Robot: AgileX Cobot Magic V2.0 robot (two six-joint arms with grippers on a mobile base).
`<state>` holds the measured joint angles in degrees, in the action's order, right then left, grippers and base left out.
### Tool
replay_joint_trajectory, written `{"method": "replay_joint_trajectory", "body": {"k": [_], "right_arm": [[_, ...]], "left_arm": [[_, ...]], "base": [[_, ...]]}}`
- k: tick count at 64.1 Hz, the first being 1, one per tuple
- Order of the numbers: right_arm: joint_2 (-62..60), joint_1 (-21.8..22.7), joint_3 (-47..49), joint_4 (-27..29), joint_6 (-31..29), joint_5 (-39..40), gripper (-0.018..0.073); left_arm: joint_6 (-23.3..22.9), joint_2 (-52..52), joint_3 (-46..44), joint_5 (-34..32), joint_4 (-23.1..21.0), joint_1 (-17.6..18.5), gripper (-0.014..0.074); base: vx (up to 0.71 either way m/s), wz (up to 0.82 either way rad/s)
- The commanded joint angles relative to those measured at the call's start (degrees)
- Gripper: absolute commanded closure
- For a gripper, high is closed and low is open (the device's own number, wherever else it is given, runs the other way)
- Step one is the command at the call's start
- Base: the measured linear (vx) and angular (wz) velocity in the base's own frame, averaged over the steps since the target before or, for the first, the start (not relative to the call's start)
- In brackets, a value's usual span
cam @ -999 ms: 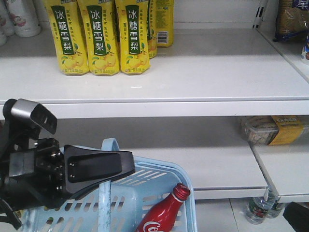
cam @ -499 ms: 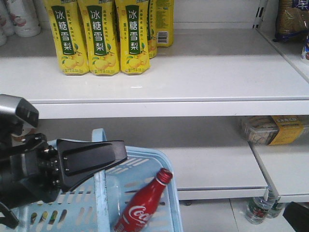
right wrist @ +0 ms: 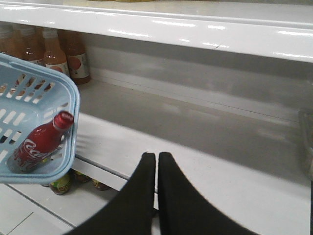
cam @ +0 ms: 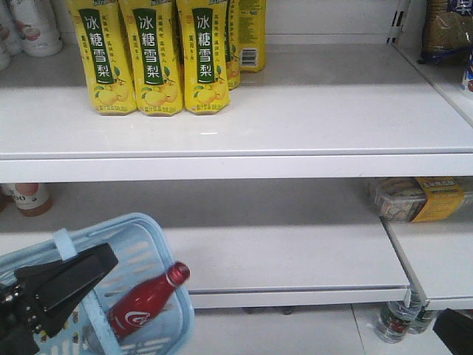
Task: Place coke in basket with both arms
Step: 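Swing the left gripper with the basket away from the shelf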
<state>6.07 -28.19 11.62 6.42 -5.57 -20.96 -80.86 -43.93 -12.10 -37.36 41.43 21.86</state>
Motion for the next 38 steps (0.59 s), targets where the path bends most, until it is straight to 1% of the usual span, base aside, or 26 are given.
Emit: {"method": "replay_joint_trajectory", "body": {"k": [1, 9, 14, 18, 20, 26, 29, 32, 38], "right_arm": [[0.57, 0.08, 1.57, -0.25, -0.15, 4.65, 0.0561], [0.57, 0.08, 1.57, -0.25, -0.15, 4.65, 0.0561], [0.57, 0.08, 1.57, -0.25, -0.15, 4.65, 0.0561], [0.57, 0.08, 1.57, -0.25, -0.15, 4.65, 0.0561], [0.57, 0.08, 1.57, -0.25, -0.15, 4.65, 0.0561], [0.57, 0.08, 1.57, -0.25, -0.15, 4.65, 0.0561], [0.57, 0.08, 1.57, -0.25, -0.15, 4.65, 0.0561], [0.57, 0.08, 1.57, -0.25, -0.15, 4.65, 0.0561], [0.57, 0.08, 1.57, -0.25, -0.15, 4.65, 0.0561]], "left_arm": [[11.10, 2.70, -0.47, -2.08, -8.56, 0.44, 0.0603], [18.83, 5.07, 0.28, 5.40, -15.91, 0.44, 0.0603], [22.51, 6.64, 0.28, 10.81, -20.85, 0.44, 0.0603], [24.94, 7.75, 0.28, 14.48, -24.15, 0.44, 0.0603], [25.83, 8.26, 0.28, 16.19, -25.11, 0.44, 0.0603], [29.54, 10.33, 0.28, 20.19, -25.43, 0.44, 0.0603], [31.43, 11.45, 0.28, 21.19, -25.43, 0.44, 0.0603], [33.99, 12.57, 0.28, 21.83, -25.38, 0.39, 0.0603], [40.61, 14.51, 0.28, 22.05, -25.34, 0.39, 0.0603]], "base": [[0.00, 0.00], [0.00, 0.00], [0.00, 0.00], [0.00, 0.00], [0.00, 0.00], [0.00, 0.00], [0.00, 0.00], [0.00, 0.00], [0.00, 0.00]]}}
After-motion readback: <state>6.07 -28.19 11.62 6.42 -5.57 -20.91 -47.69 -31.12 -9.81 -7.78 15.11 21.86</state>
